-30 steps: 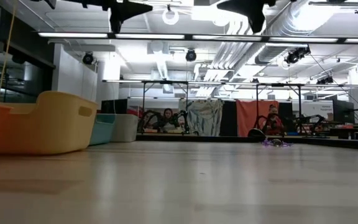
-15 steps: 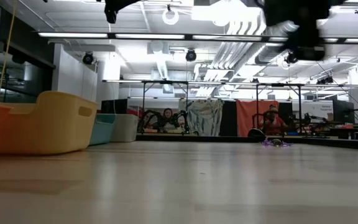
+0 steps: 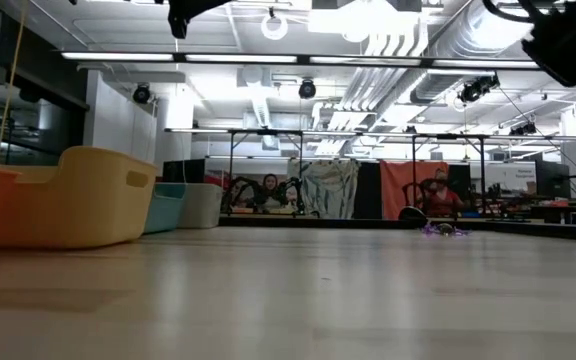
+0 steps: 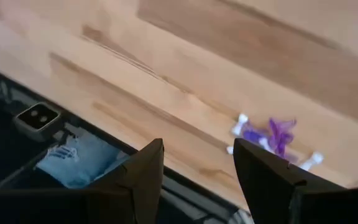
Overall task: Sort Halloween decoration
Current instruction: Put the white bone toy in the green bin
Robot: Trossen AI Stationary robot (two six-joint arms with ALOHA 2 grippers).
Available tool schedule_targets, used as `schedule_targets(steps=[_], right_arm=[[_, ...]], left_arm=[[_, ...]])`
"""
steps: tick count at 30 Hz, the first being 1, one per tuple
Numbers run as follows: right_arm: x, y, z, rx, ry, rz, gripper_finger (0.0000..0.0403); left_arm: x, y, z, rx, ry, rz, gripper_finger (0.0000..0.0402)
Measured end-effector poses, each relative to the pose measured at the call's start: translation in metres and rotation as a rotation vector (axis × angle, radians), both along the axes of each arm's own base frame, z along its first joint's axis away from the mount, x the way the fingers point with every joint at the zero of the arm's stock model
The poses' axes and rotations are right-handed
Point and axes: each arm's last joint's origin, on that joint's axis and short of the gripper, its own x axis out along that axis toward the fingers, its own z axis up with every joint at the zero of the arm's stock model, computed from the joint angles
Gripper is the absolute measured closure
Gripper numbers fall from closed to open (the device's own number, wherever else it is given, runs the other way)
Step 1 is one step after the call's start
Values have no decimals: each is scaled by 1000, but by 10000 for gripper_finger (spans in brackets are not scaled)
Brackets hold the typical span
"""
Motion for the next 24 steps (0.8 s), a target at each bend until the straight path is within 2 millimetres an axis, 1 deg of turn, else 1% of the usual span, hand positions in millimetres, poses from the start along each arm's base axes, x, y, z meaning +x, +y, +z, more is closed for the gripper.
schedule_targets(steps=[5,11,20,24], right_arm=[[4,12,-10,18,32,-8,215],[12,18,-17,59,38,3,215],[20,25,-40,66,158,-51,215],[18,34,-47,78,197,-59,215]], left_arm=[[0,0,0,41,4,1,209],[0,0,0,36,4,1,209],[0,0,0,69,8,1,209],[0,0,0,71,9,2,209]])
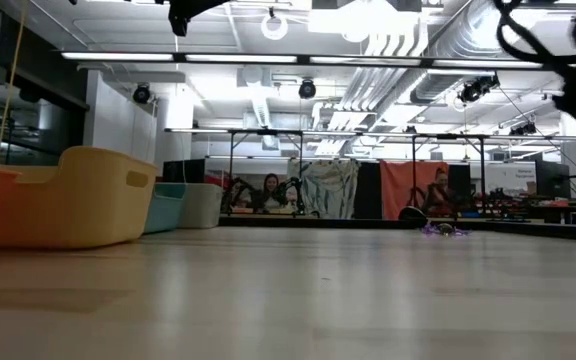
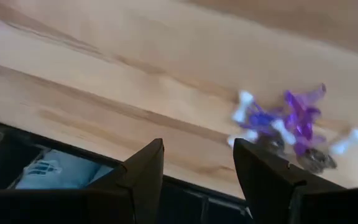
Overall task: Sort Halloween decoration
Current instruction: Put the white bone toy in the green bin
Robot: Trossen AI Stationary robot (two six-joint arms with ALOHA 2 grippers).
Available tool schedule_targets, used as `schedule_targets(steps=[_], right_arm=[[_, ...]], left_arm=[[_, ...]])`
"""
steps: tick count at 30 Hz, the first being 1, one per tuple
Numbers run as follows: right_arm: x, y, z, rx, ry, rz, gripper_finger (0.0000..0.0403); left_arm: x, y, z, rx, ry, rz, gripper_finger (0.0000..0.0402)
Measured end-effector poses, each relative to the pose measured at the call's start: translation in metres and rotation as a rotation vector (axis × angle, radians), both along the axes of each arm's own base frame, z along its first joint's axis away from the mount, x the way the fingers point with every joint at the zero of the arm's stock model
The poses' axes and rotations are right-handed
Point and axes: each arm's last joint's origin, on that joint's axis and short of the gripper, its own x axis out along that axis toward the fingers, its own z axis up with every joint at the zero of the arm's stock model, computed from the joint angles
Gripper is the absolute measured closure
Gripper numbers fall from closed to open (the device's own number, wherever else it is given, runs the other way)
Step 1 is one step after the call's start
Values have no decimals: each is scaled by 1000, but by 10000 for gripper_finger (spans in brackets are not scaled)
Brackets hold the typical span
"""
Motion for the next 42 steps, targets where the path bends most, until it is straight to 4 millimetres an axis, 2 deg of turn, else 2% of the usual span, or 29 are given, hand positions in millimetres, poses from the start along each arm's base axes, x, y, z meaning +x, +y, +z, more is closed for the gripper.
schedule_targets(steps=[7,14,23,26,36,42], right_arm=[[-2,9,-18,-49,80,-37,215],[-1,9,-32,-98,123,-57,215],[1,11,-40,-109,148,-55,221],[0,11,-43,-118,164,-47,247],[1,8,-42,-153,140,-20,388],[19,-8,-23,-342,33,29,394]], left_arm=[[0,1,0,18,4,18,209],[0,1,0,22,5,37,209],[0,1,0,15,4,37,209],[0,1,0,15,4,37,209],[0,1,0,15,4,43,209],[-3,3,3,16,-21,68,209]])
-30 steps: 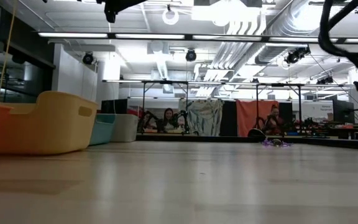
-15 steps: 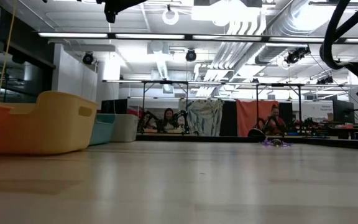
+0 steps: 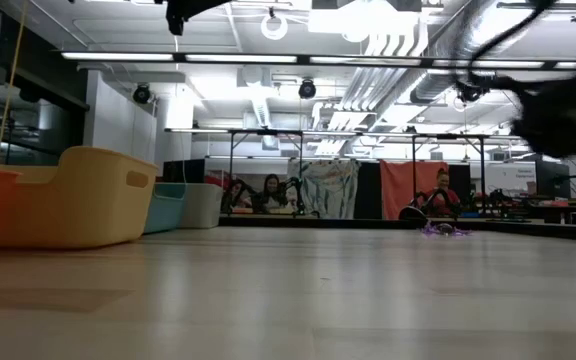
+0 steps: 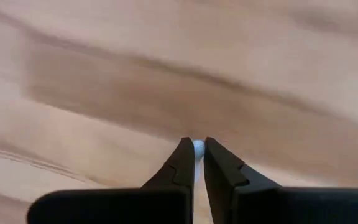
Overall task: Sort Halloween decoration
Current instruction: Put the white bone toy in the green bin
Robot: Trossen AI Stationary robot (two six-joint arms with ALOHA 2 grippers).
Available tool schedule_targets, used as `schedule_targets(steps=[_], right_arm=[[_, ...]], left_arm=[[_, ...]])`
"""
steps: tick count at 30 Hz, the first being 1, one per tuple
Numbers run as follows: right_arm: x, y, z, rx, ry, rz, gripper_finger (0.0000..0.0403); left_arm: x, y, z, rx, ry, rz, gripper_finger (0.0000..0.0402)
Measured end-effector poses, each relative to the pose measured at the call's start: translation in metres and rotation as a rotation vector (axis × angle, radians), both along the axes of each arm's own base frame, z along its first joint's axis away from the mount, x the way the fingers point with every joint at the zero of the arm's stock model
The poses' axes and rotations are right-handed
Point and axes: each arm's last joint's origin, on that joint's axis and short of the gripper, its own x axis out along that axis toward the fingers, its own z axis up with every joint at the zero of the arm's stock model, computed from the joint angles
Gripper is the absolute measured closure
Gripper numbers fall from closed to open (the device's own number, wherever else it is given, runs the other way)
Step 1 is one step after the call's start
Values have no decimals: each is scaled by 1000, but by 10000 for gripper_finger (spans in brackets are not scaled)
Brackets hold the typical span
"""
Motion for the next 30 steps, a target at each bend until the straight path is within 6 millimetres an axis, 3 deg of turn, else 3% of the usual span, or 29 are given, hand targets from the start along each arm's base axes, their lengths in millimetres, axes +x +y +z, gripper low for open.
schedule_targets(steps=[4,15,23,30], right_arm=[[19,-15,20,-81,-117,121,399],[73,-104,92,-483,-554,518,402],[91,-154,129,-660,-877,733,402],[102,-192,154,-743,-1177,715,402]], left_arm=[[-6,3,5,2,-29,21,209],[-41,7,30,-8,-191,134,209],[-53,5,36,-88,-254,120,209],[-48,5,32,-150,-233,58,209]])
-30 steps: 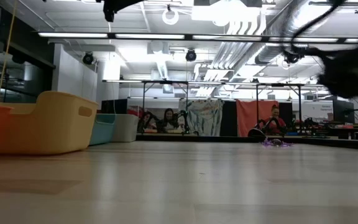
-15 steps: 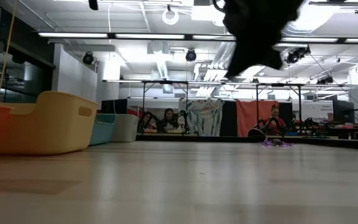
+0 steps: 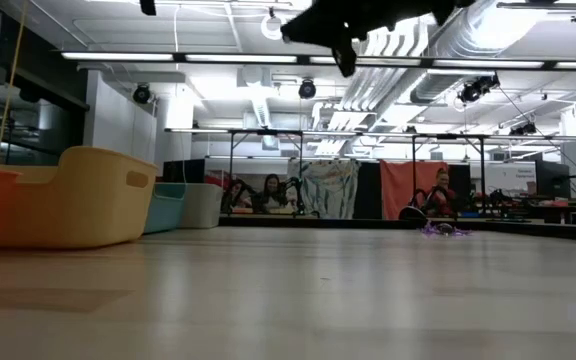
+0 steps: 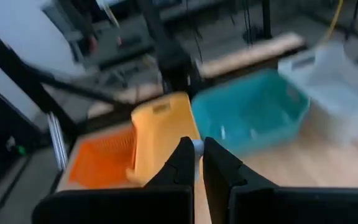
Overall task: Sort Halloween decoration
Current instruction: Put the white bone toy in the green bin
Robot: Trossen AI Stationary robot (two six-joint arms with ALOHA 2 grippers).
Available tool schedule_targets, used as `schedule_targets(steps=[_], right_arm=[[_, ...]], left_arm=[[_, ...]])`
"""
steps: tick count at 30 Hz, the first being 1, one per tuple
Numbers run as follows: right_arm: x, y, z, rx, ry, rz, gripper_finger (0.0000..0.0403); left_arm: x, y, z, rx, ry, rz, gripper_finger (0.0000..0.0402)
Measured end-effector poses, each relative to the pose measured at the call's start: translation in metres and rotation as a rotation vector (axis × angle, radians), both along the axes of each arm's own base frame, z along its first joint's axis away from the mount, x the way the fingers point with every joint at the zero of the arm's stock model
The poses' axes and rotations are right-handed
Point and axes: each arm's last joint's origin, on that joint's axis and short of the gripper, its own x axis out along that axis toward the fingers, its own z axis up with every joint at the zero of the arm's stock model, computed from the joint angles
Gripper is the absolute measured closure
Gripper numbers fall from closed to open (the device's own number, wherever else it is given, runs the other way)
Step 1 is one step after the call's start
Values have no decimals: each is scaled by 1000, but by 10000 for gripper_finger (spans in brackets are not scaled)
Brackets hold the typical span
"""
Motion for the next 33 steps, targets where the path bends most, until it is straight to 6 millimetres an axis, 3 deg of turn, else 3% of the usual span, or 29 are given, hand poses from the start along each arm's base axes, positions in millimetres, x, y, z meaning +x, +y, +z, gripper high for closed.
schedule_targets(steps=[4,10,22,33], right_arm=[[4,-11,9,-42,-119,2,402],[26,-11,-12,-41,-152,14,402],[125,-1,-77,-72,-193,19,402],[211,-10,-124,-74,-228,13,400]], left_arm=[[4,2,-4,2,32,38,209],[5,3,-4,57,56,96,209],[5,3,-3,33,27,84,209],[7,2,-2,42,15,30,209]])
